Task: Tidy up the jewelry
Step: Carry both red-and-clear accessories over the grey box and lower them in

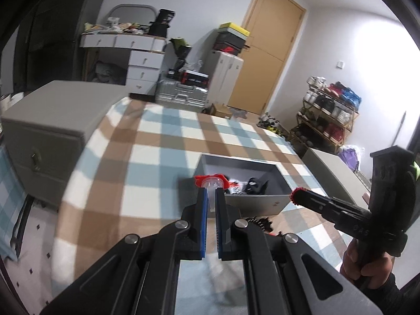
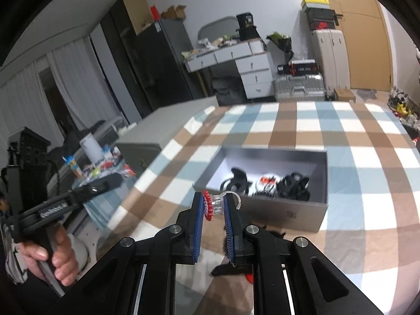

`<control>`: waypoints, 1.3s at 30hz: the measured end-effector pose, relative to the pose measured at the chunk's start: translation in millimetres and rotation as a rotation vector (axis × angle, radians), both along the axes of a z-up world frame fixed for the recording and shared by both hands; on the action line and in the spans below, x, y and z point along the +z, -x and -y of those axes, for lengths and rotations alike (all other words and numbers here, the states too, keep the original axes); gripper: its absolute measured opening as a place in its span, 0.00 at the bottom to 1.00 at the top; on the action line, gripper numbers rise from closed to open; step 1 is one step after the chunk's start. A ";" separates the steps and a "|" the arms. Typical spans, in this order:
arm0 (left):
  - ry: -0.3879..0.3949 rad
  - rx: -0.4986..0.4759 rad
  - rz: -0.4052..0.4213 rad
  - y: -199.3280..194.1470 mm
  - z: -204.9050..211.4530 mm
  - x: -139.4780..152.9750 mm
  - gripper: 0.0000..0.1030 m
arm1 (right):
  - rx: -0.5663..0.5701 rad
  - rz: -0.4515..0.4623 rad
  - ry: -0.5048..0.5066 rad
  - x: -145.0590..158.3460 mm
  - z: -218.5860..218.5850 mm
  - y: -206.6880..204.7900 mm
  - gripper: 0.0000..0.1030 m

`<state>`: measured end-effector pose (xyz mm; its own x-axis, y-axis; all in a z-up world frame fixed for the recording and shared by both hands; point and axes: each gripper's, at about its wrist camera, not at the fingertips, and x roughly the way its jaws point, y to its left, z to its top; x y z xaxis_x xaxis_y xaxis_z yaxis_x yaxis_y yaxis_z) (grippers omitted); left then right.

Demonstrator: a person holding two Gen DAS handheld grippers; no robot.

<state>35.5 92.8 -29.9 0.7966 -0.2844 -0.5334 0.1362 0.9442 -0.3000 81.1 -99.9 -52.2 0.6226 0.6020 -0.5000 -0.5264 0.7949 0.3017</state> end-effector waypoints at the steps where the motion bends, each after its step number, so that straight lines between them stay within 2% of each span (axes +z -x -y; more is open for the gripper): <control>1: -0.004 -0.009 0.003 -3.3 4.2 1.3 0.01 | 0.004 0.010 -0.003 2.7 1.5 -2.0 0.14; 8: -0.018 -0.069 0.021 -26.6 29.7 8.2 0.01 | -0.009 0.044 -0.024 16.7 15.6 -25.1 0.14; 17: -0.038 -0.138 -0.010 -64.4 59.8 -2.6 0.01 | 0.003 0.079 -0.037 16.5 23.7 -54.2 0.14; 23: -0.054 -0.158 -0.068 -85.0 71.3 -20.8 0.01 | 0.000 0.025 -0.019 -4.4 24.6 -85.3 0.14; 30: -0.058 -0.166 -0.118 -96.4 77.9 -34.9 0.01 | -0.008 -0.018 -0.012 -25.5 25.7 -103.2 0.14; 39: -0.071 -0.176 -0.136 -100.8 81.5 -39.2 0.01 | -0.055 -0.063 0.008 -39.3 30.4 -113.2 0.14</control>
<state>136.2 11.3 -69.1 0.6574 -0.3701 -0.6564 0.2632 0.9290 -0.2602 194.4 -130.4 -91.5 0.6217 0.5633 -0.5442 -0.4615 0.8249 0.3265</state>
